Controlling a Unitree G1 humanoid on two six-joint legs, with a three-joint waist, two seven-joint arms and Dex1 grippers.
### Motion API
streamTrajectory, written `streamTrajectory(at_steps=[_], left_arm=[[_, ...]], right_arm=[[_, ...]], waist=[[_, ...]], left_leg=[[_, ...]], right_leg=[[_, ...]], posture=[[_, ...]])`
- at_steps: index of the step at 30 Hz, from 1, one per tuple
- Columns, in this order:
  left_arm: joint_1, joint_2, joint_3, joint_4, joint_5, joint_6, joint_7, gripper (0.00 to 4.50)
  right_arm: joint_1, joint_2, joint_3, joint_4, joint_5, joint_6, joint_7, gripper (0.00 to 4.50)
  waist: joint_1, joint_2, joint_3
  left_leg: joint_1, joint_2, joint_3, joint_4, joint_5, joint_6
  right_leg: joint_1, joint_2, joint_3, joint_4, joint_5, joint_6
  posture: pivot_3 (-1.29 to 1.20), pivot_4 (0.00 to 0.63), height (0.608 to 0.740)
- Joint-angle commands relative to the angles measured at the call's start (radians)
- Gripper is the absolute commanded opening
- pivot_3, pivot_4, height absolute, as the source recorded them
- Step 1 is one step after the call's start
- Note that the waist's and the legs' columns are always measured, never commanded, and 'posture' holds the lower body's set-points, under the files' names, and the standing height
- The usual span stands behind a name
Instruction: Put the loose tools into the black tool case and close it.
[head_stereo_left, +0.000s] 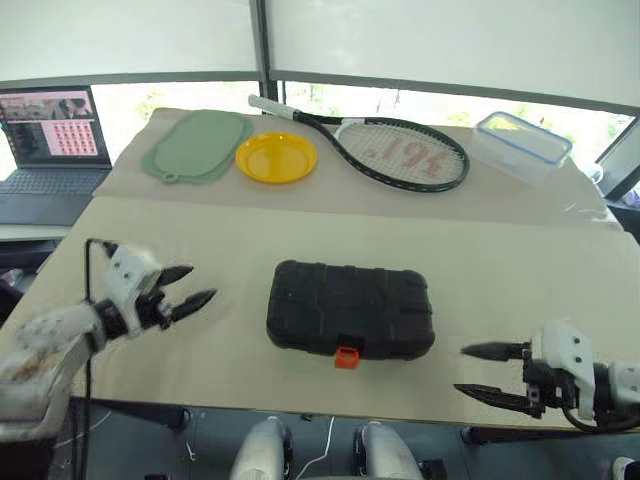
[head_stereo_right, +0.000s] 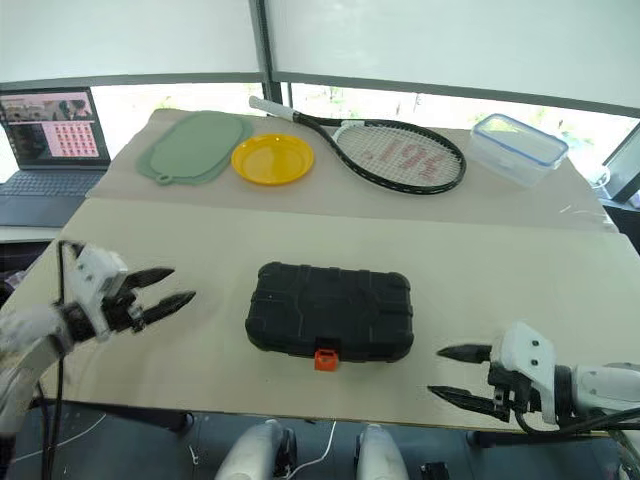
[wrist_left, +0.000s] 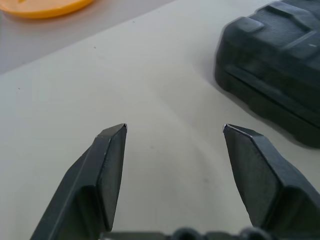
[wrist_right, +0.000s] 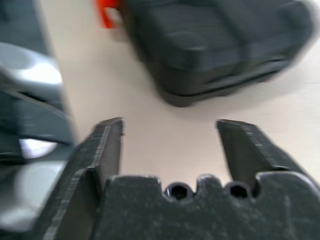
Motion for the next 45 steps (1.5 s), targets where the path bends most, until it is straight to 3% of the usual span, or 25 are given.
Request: streamTrajectory(at_steps=[1,6,13,21,28,30,34,39,45], left_arm=[[-0.200,-0.034,-0.154,0.195,0.107,-0.131,-0.090,1.72],[-0.425,-0.135,-0.283,0.444,0.201,-0.291,-0.172,0.06],[-0.550,-0.225,-0.389,0.555,0.255,-0.339,-0.286,0.06],[-0.420,-0.120,-0.433,0.278,0.194,-0.234,-0.499,0.06],[-0.393,-0.102,-0.386,0.201,0.183,-0.169,-0.470,0.06],[-0.414,-0.098,-0.369,0.223,0.199,-0.185,-0.448,0.06],[-0.521,-0.113,-0.318,0.215,0.110,-0.055,-0.442,0.06],[-0.560,-0.130,-0.405,0.134,0.112,-0.047,-0.500,0.06],[-0.567,-0.202,-0.593,0.209,0.281,-0.233,-0.508,0.06]], right_arm=[[-0.069,0.000,0.083,-0.070,0.015,0.047,0.004,1.53],[-0.209,0.035,0.219,-0.053,-0.029,0.075,-0.021,0.01],[-0.385,0.103,0.340,0.063,-0.160,0.062,-0.085,0.01],[-0.545,0.216,0.349,0.235,-0.256,0.053,-0.193,0.01],[-0.559,0.255,0.342,0.291,-0.312,0.022,-0.237,0.01],[-0.535,0.240,0.328,0.276,-0.296,0.023,-0.211,0.01],[-0.462,0.194,0.294,0.206,-0.241,0.034,-0.136,0.01],[-0.391,0.169,0.311,0.133,-0.230,0.038,-0.100,0.01],[-0.380,0.198,0.374,0.112,-0.271,0.035,-0.118,0.01]], waist=[[-0.001,-0.001,-0.001],[-0.011,-0.002,0.000],[-0.020,-0.003,0.000],[-0.036,-0.002,0.000],[-0.022,-0.002,0.000],[-0.022,-0.002,0.000],[-0.015,-0.002,0.001],[-0.020,-0.002,0.000],[-0.021,-0.002,0.000]], left_leg=[[-0.001,0.000,0.000,0.000,0.001,0.001],[-0.005,-0.002,0.000,0.000,0.000,0.002],[-0.009,-0.003,-0.001,0.001,-0.001,0.002],[-0.009,-0.001,0.000,0.001,-0.001,0.002],[-0.009,-0.002,0.000,0.001,-0.001,0.002],[-0.010,-0.002,0.000,0.001,-0.001,0.002],[-0.013,-0.002,-0.002,0.002,-0.001,0.002],[-0.016,-0.003,-0.002,0.004,-0.001,0.002],[-0.015,-0.004,-0.001,0.004,0.000,0.002]], right_leg=[[0.000,0.000,0.000,0.000,0.001,0.000],[-0.002,0.001,0.001,-0.001,0.005,0.008],[-0.004,0.002,0.000,-0.001,0.005,0.009],[-0.006,0.001,0.002,0.002,0.005,0.009],[-0.006,0.001,0.002,0.002,0.004,0.010],[-0.007,0.001,0.002,0.002,0.004,0.010],[-0.008,0.001,0.000,0.003,0.004,0.010],[-0.011,0.001,0.001,0.003,0.005,0.010],[-0.012,0.003,0.002,0.004,0.005,0.010]], posture=[[0.00,0.150,0.738],[0.00,0.150,0.738],[0.00,0.150,0.738],[0.00,0.150,0.738],[0.00,0.150,0.738],[0.00,0.150,0.738],[0.00,0.150,0.738],[0.00,0.150,0.738],[0.00,0.150,0.738]])
